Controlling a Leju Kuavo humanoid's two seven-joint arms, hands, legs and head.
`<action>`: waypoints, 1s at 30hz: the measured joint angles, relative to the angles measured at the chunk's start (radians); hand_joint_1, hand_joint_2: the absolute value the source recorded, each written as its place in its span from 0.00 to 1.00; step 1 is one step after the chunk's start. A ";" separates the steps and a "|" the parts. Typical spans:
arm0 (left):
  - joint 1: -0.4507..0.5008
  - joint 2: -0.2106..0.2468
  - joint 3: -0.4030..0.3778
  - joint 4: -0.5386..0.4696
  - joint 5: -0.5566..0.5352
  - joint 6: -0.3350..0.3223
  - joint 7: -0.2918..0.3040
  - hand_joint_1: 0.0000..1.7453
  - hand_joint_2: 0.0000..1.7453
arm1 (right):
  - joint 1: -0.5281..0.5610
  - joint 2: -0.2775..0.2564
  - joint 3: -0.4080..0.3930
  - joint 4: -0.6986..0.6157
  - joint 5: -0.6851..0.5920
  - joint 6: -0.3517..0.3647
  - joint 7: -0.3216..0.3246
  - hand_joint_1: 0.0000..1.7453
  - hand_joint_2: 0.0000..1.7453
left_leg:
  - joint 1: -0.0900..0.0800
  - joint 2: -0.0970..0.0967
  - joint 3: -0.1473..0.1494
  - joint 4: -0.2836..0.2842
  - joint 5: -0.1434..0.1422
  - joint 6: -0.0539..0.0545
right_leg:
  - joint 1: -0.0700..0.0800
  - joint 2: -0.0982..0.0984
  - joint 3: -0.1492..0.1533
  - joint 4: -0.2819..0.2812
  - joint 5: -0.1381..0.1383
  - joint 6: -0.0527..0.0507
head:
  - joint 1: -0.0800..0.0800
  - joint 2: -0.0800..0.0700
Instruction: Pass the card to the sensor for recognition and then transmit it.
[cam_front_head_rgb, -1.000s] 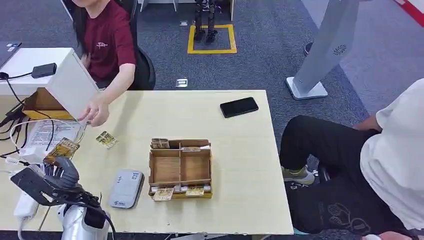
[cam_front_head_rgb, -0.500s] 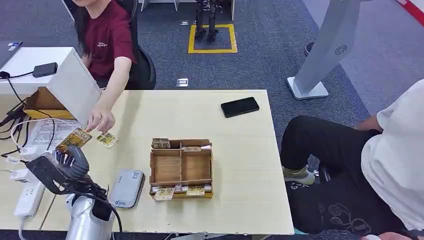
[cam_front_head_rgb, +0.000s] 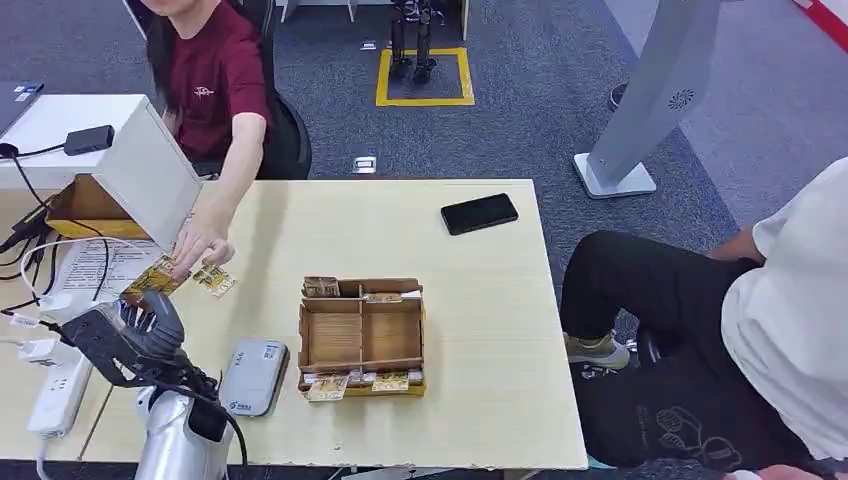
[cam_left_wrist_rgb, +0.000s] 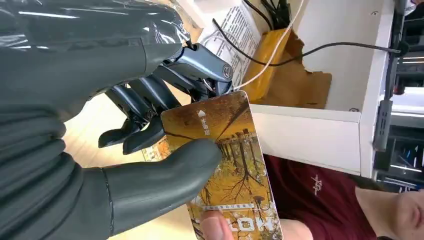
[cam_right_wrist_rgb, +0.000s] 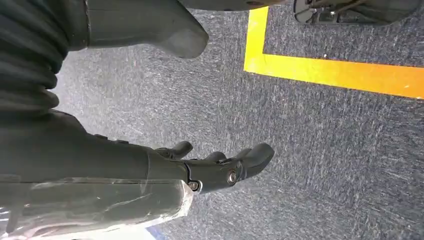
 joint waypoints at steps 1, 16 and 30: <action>0.000 0.000 0.000 0.001 0.000 0.000 0.000 1.00 1.00 | 0.000 0.000 0.000 0.000 0.000 0.000 0.000 0.00 1.00 | 0.000 0.000 0.000 0.000 0.000 0.000 | 0.000 0.000 0.000 0.000 0.000 0.000 | 0.000 0.000; 0.000 0.002 -0.003 0.008 0.029 -0.042 0.058 0.00 1.00 | 0.000 -0.001 0.000 0.000 0.002 0.002 0.005 0.00 1.00 | 0.000 0.000 0.000 0.000 0.000 0.000 | 0.000 0.000 0.000 0.000 0.000 0.000 | 0.000 0.000; 0.000 0.042 -0.034 0.001 0.093 -0.172 0.134 0.00 1.00 | 0.003 -0.005 -0.001 0.001 -0.013 0.005 -0.006 0.00 1.00 | 0.000 0.000 0.000 0.000 0.000 0.000 | 0.000 0.000 0.000 0.000 0.000 0.000 | 0.000 0.000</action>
